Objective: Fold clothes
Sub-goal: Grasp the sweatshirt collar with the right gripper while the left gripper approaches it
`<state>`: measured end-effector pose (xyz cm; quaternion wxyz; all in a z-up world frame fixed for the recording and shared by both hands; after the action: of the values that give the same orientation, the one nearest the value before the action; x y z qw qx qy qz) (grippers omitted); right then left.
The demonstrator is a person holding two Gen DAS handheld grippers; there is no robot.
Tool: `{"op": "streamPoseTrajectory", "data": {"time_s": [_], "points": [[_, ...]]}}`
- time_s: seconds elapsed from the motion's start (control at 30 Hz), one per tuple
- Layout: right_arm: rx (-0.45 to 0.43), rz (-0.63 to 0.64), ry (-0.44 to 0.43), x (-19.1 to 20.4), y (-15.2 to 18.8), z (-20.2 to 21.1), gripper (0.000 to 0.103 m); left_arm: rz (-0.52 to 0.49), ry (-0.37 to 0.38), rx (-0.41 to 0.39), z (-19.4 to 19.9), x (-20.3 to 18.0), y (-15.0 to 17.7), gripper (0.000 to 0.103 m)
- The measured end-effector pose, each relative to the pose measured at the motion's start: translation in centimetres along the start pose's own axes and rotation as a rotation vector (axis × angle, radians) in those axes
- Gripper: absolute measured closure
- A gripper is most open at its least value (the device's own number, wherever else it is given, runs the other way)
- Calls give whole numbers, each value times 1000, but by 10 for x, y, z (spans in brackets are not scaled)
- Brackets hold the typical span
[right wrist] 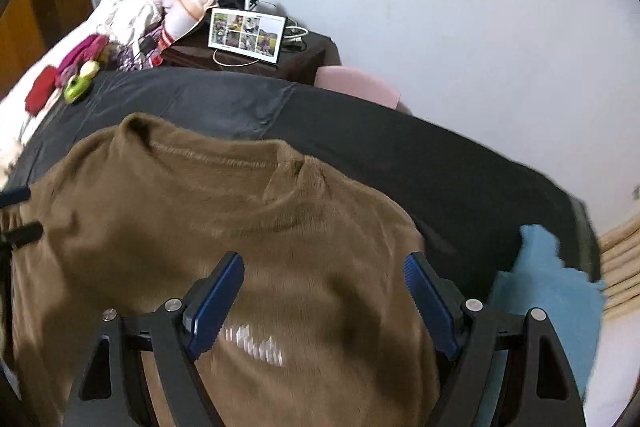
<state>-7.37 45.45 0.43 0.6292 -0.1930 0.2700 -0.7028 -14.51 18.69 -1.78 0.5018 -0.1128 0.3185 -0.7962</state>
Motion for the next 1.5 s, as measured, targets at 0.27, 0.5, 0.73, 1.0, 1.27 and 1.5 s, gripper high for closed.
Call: {"op": "streamPoseTrajectory", "data": {"time_s": [0.27, 0.5, 0.73, 1.0, 1.27, 1.5], "points": [[21, -123, -166, 10, -21, -59, 35, 94, 48, 8, -54, 5, -26, 18], [14, -93, -94, 12, -18, -83, 68, 111, 40, -2, -88, 4, -31, 18], [-77, -100, -21, 5, -25, -91, 88, 101, -44, -86, -94, 12, -42, 18], [-152, -105, -24, 0, -35, -104, 93, 41, -185, -118, -112, 16, -45, 17], [-178, -176, -129, -11, -40, -81, 70, 35, -219, -119, -113, 23, -49, 16], [-191, -106, -195, -4, -14, -30, 20, -76, -159, -121, -64, 8, -32, 16]]}}
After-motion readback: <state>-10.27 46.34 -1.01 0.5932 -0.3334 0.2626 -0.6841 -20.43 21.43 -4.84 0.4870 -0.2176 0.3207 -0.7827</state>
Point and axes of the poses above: each gripper's, at about its wrist camera, not at the fingertips, and z roughly against the way its jaws point, x to its left, y to its underside, the point moved 3 cm from there along -z, roughly the way its jaws point, and after that the axes turned 10 degrees about -x, right-handed, at the moved point
